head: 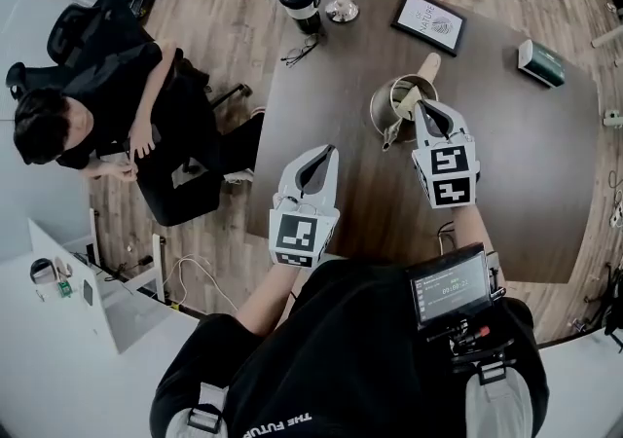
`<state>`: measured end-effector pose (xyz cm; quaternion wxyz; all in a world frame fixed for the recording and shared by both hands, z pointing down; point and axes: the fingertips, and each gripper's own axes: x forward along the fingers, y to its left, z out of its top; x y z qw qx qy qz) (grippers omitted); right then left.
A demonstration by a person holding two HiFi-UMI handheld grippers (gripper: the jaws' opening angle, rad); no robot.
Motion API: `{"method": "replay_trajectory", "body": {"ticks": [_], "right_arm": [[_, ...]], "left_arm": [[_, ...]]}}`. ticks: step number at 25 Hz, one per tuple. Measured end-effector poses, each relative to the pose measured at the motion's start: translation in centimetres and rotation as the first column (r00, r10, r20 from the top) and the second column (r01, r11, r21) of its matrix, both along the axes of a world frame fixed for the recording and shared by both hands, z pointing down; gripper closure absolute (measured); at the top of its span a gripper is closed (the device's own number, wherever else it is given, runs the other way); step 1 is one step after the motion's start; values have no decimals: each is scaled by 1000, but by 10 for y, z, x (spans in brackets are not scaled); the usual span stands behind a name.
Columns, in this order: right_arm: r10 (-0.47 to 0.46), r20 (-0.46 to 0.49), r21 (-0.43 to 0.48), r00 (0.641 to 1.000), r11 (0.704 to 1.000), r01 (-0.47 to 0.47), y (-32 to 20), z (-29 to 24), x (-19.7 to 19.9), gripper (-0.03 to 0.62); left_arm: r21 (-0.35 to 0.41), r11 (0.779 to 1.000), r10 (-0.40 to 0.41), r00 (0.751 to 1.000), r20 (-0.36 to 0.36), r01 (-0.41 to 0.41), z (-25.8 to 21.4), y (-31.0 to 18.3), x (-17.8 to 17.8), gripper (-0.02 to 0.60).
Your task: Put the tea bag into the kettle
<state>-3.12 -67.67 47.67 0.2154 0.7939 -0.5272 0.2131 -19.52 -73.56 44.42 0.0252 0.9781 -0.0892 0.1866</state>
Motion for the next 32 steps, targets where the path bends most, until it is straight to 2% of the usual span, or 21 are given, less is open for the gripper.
{"method": "replay_trajectory", "body": {"ticks": [9, 32], "right_arm": [[6, 37, -16, 999, 1000, -5, -3, 19, -3, 586], [22, 67, -14, 998, 1000, -21, 3, 35, -1, 585]], "left_arm": [[2, 1000, -3, 1000, 31, 3, 5, -1, -4, 577], [14, 1000, -20, 999, 45, 19, 6, 10, -7, 577]]}}
